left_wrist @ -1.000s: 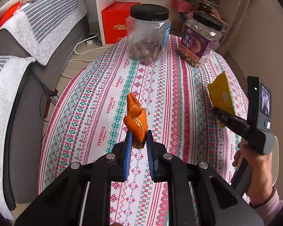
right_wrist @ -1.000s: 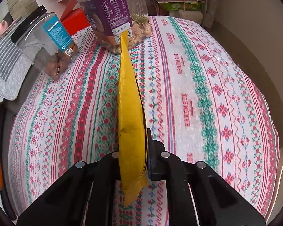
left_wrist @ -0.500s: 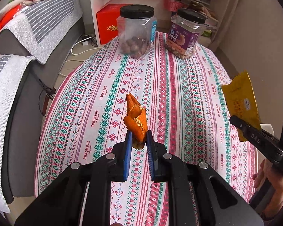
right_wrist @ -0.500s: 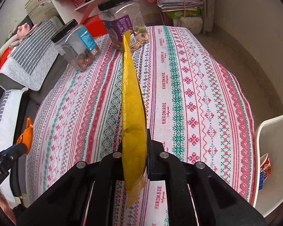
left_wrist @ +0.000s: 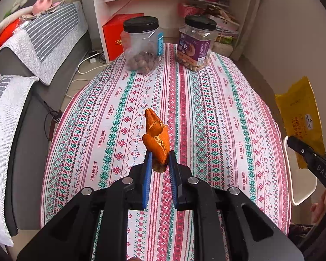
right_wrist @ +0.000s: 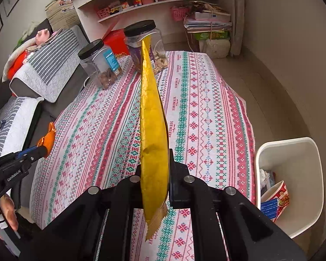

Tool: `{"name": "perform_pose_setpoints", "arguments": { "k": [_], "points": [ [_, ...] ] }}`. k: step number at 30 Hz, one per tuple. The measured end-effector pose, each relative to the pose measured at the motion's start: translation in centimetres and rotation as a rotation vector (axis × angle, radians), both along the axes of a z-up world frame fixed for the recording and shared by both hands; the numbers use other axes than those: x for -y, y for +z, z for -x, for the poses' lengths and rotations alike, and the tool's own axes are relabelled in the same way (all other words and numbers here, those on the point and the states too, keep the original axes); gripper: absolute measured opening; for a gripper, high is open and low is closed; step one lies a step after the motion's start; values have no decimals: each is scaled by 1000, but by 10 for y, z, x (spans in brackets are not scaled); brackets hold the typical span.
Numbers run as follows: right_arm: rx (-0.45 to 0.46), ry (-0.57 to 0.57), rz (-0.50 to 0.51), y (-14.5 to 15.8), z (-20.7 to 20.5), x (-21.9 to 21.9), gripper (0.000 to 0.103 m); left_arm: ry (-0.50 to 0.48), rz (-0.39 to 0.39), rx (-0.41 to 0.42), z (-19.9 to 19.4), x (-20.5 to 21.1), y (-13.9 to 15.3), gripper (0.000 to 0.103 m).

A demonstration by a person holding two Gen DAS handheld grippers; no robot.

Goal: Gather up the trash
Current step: 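Carry the yellow packet to the bin and release it with the right gripper while the left carries the peel, then drop the orange peel into the bin with the left gripper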

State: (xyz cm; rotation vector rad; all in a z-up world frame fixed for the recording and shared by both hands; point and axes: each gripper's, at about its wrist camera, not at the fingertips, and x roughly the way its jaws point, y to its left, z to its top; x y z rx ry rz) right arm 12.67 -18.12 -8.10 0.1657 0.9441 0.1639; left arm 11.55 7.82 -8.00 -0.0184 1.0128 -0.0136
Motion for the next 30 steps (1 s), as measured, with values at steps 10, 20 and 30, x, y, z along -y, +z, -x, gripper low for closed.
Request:
{"name": "perform_pose_setpoints", "arguments": {
  "k": [10, 20, 30],
  "points": [
    [-3, -165, -45, -7, 23, 69, 8, -63, -17, -4, 0, 40, -5, 16],
    [-13, -369, -19, -9, 48, 152, 20, -178, -6, 9, -3, 107, 0, 16],
    [69, -589, -105, 11, 94, 231, 81, -370, 40, 54, 6, 206, -1, 16]
  ]
}}
